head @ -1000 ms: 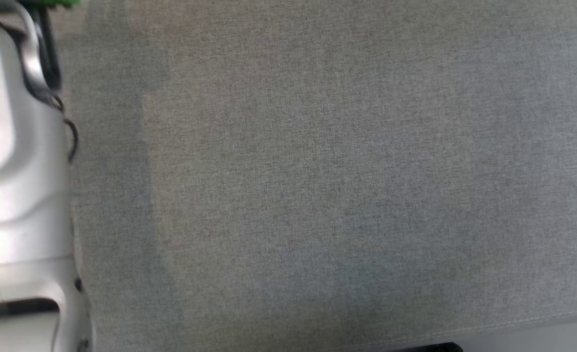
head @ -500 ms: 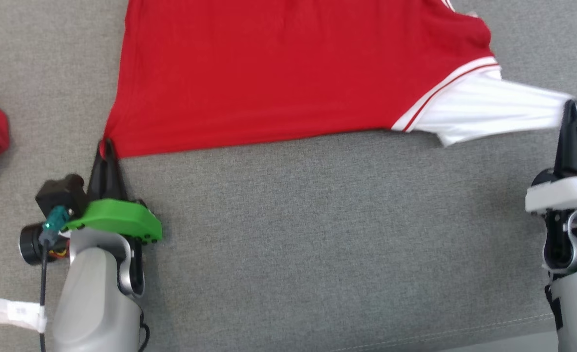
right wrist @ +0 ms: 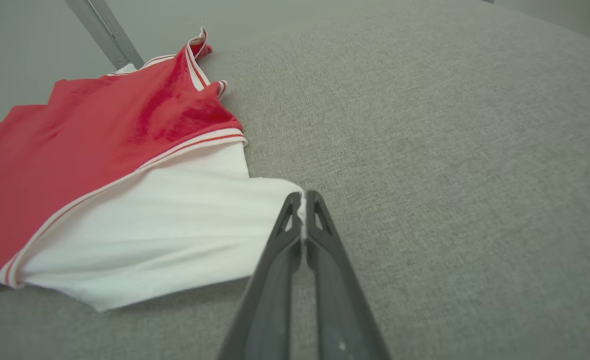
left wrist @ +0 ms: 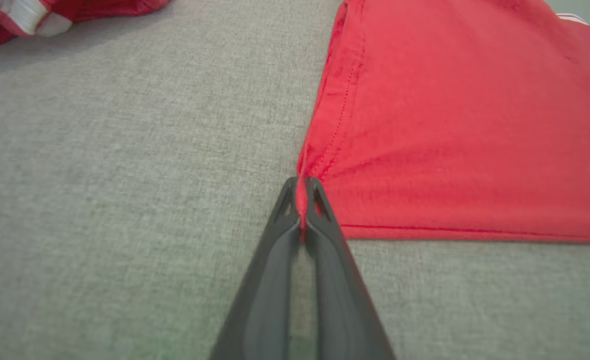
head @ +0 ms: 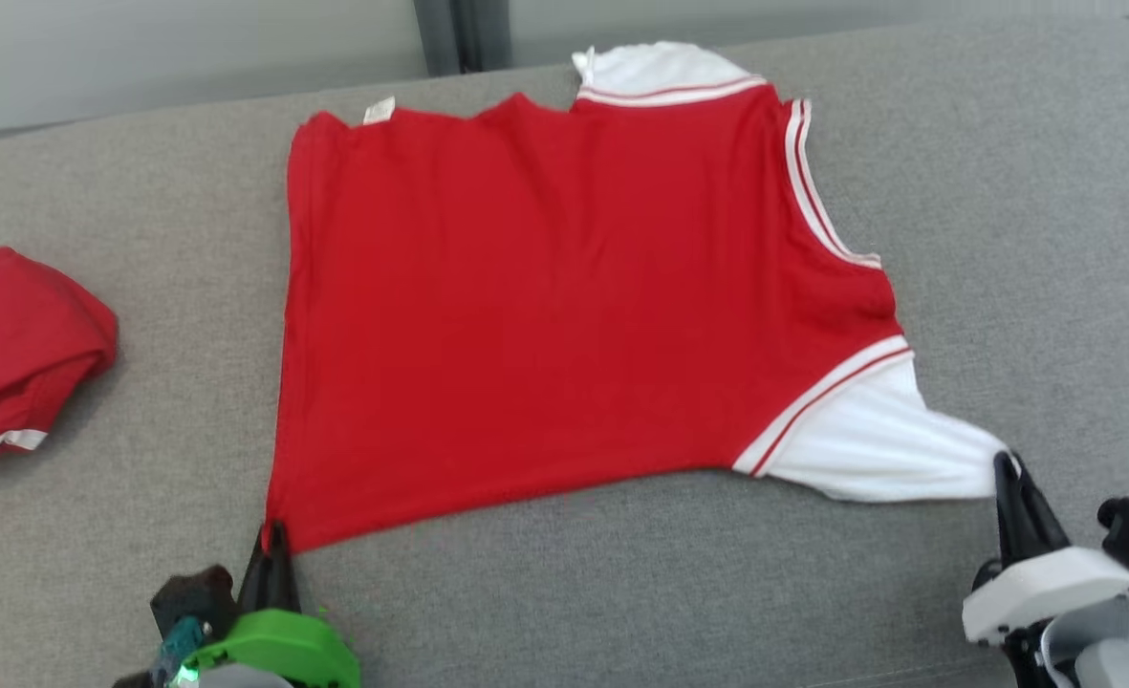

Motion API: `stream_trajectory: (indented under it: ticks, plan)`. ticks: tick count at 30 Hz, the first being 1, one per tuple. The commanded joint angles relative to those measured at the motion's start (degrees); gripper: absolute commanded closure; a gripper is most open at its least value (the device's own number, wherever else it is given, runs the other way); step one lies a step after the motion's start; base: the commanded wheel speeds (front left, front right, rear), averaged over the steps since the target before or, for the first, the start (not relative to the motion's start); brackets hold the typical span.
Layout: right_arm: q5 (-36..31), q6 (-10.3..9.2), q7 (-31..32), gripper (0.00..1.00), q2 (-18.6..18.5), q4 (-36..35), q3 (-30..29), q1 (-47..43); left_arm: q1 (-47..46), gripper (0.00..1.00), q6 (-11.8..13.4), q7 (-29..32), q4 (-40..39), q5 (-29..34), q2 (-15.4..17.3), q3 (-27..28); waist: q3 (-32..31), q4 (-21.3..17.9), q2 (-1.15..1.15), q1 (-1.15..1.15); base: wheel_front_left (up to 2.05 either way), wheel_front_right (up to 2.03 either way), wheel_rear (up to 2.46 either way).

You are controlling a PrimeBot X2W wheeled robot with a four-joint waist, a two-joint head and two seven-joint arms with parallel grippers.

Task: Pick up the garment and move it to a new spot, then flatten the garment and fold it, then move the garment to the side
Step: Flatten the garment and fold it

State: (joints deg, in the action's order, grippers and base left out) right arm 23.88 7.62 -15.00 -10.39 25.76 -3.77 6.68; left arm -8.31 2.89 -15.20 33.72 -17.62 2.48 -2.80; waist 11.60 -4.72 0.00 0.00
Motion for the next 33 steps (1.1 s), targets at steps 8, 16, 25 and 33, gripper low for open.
stream_trajectory:
  ticks: [8,16,25,33]
  plan:
    - [-0.1,-0.24,-0.2,1.00,-1.1,1.6,2.9,-10.2,11.1,1.00,1.2,0.1,0.1,-0.4,0.8,2.2,-10.9,0.1,0.00,0.00,0.00,0.00,0.00]
    - [1.3,-0.24,-0.2,1.00,-1.1,-1.3,1.8,-13.9,14.1,1.00,0.3,0.1,-1.8,0.1,0.8,2.1,-12.3,0.2,0.00,0.00,0.00,0.00,0.00]
    - [1.2,-0.19,-0.2,1.00,-0.7,-4.4,2.1,-5.1,7.5,1.00,0.2,0.1,-5.9,-0.1,0.7,-2.3,-10.1,1.1,0.00,0.00,0.00,0.00,0.00]
    - [-0.5,-0.18,-0.2,1.00,-0.1,0.6,4.7,8.2,-2.0,1.00,2.0,0.1,-3.8,-0.5,0.6,-4.8,-3.7,2.1,0.00,0.00,0.00,0.00,0.00]
